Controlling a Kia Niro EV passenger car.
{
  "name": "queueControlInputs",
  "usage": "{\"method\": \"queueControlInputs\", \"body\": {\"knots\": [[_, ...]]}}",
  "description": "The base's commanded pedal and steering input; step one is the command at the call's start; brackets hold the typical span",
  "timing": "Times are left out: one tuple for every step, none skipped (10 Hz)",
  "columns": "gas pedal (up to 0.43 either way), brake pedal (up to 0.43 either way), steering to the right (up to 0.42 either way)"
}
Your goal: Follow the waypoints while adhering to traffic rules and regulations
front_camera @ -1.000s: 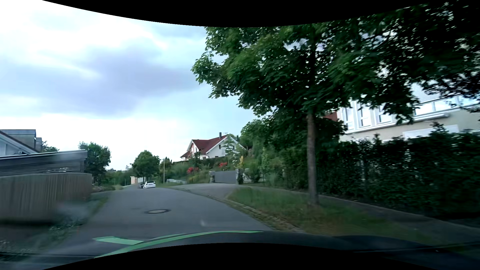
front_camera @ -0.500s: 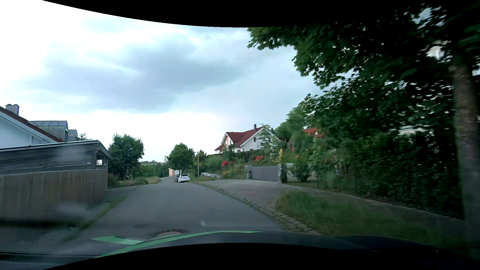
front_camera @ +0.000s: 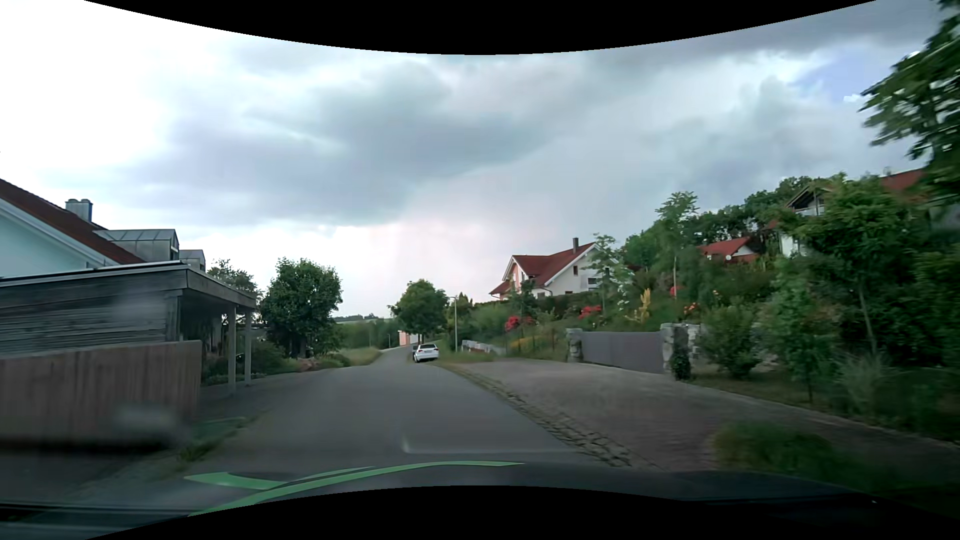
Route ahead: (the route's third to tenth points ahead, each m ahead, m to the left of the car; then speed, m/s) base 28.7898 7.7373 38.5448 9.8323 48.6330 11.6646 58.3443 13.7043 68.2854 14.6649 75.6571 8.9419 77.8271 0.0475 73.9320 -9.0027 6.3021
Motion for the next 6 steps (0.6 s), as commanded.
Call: {"method": "queueControlInputs", "body": {"knots": [[0.169,0.000,-0.141],[0.157,0.000,-0.122],[0.157,0.000,-0.106],[0.150,0.000,-0.094],[0.138,0.000,-0.088],[0.130,0.000,-0.079]]}}
